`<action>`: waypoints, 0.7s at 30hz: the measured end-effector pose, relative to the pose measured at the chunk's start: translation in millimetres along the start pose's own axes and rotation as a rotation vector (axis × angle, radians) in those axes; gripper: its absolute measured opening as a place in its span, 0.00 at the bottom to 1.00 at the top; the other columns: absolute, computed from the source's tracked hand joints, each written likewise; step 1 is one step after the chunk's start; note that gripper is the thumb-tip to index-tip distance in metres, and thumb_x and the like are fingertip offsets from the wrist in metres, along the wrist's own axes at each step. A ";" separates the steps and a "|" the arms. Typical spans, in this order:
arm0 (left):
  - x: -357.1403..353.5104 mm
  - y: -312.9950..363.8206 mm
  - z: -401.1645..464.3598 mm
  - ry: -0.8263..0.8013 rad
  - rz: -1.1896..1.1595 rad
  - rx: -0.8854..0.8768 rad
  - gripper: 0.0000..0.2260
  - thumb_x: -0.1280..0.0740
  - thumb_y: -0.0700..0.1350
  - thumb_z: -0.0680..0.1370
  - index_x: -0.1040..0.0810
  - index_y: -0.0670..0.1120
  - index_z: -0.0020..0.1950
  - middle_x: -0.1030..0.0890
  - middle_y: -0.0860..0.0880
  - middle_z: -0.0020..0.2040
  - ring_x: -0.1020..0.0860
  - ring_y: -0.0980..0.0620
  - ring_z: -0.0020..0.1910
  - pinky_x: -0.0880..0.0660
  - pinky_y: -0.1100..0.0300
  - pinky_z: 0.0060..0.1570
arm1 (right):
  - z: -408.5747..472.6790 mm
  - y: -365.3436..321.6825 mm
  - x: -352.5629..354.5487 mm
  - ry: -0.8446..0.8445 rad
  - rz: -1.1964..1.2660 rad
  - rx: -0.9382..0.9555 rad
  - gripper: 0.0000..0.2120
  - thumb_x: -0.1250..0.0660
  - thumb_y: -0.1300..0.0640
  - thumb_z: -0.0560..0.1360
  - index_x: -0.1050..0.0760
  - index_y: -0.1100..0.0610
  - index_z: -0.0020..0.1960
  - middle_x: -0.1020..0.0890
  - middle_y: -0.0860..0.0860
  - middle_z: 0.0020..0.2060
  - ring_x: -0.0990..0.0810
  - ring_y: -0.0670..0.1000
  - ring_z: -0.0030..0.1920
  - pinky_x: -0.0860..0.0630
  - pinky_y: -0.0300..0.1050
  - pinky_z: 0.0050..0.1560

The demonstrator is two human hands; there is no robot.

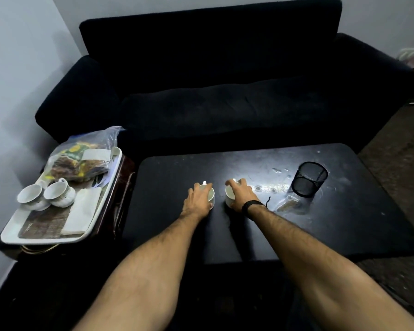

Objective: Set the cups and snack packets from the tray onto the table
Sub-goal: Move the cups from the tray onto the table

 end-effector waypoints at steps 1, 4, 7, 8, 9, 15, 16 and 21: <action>-0.4 -0.3 -0.1 0.000 -0.005 -0.002 0.29 0.31 0.45 0.77 0.38 0.56 0.76 0.35 0.44 0.69 0.33 0.42 0.67 0.27 0.45 0.61 | 0.3 -0.4 0.2 -0.002 0.002 -0.001 0.24 0.31 0.58 0.72 0.34 0.50 0.66 0.33 0.59 0.63 0.26 0.64 0.60 0.25 0.58 0.60; -1.1 -2.1 -1.1 -0.006 -0.010 -0.002 0.32 0.31 0.46 0.77 0.41 0.56 0.78 0.36 0.44 0.70 0.32 0.42 0.68 0.27 0.45 0.62 | 0.0 -1.3 0.9 -0.008 0.009 -0.009 0.24 0.31 0.57 0.73 0.34 0.50 0.67 0.33 0.59 0.64 0.26 0.64 0.60 0.25 0.58 0.61; 1.1 -4.4 -3.5 -0.014 0.006 -0.005 0.35 0.31 0.47 0.77 0.46 0.57 0.79 0.38 0.44 0.71 0.33 0.43 0.69 0.27 0.45 0.61 | -1.4 -2.0 2.7 -0.042 -0.024 -0.011 0.29 0.31 0.56 0.74 0.37 0.48 0.71 0.35 0.60 0.66 0.30 0.64 0.65 0.28 0.59 0.65; 2.6 -5.6 -4.9 -0.014 0.011 -0.005 0.36 0.30 0.48 0.77 0.47 0.57 0.79 0.39 0.44 0.73 0.34 0.43 0.70 0.27 0.45 0.62 | -2.6 -3.0 3.9 -0.056 -0.045 -0.010 0.32 0.30 0.56 0.72 0.39 0.48 0.73 0.36 0.60 0.68 0.34 0.64 0.69 0.29 0.59 0.66; 4.7 -7.0 -6.2 -0.016 0.012 -0.003 0.38 0.30 0.49 0.76 0.48 0.57 0.80 0.41 0.43 0.74 0.36 0.43 0.72 0.28 0.45 0.62 | -4.2 -4.7 6.1 -0.060 -0.069 -0.007 0.36 0.29 0.56 0.71 0.41 0.47 0.74 0.38 0.60 0.70 0.39 0.63 0.72 0.31 0.61 0.68; 34.3 -23.7 -15.4 0.032 0.007 -0.011 0.36 0.36 0.56 0.79 0.52 0.54 0.81 0.47 0.41 0.79 0.41 0.41 0.76 0.34 0.44 0.68 | -9.2 -48.1 34.1 0.097 -0.133 0.119 0.42 0.29 0.47 0.65 0.42 0.46 0.75 0.42 0.59 0.75 0.45 0.59 0.76 0.40 0.64 0.72; 42.0 -28.1 -16.9 0.058 0.007 -0.005 0.33 0.40 0.57 0.81 0.51 0.53 0.81 0.47 0.41 0.80 0.41 0.41 0.77 0.35 0.44 0.69 | -8.2 -58.6 37.9 0.111 -0.115 0.134 0.41 0.29 0.47 0.65 0.42 0.46 0.75 0.42 0.59 0.75 0.45 0.59 0.76 0.41 0.64 0.73; 91.4 -73.7 -35.4 0.164 0.012 0.073 0.28 0.45 0.54 0.83 0.48 0.50 0.81 0.46 0.41 0.80 0.40 0.40 0.76 0.37 0.44 0.72 | -3.1 -130.2 37.6 0.125 -0.073 0.230 0.39 0.28 0.52 0.66 0.40 0.48 0.74 0.39 0.57 0.74 0.41 0.60 0.74 0.37 0.62 0.71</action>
Point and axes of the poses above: each hand's wrist, its own z-axis towards the middle knuckle, its own x-axis out of the back of the hand, y = z × x, the point moved 3 cm from there along z, towards the middle knuckle
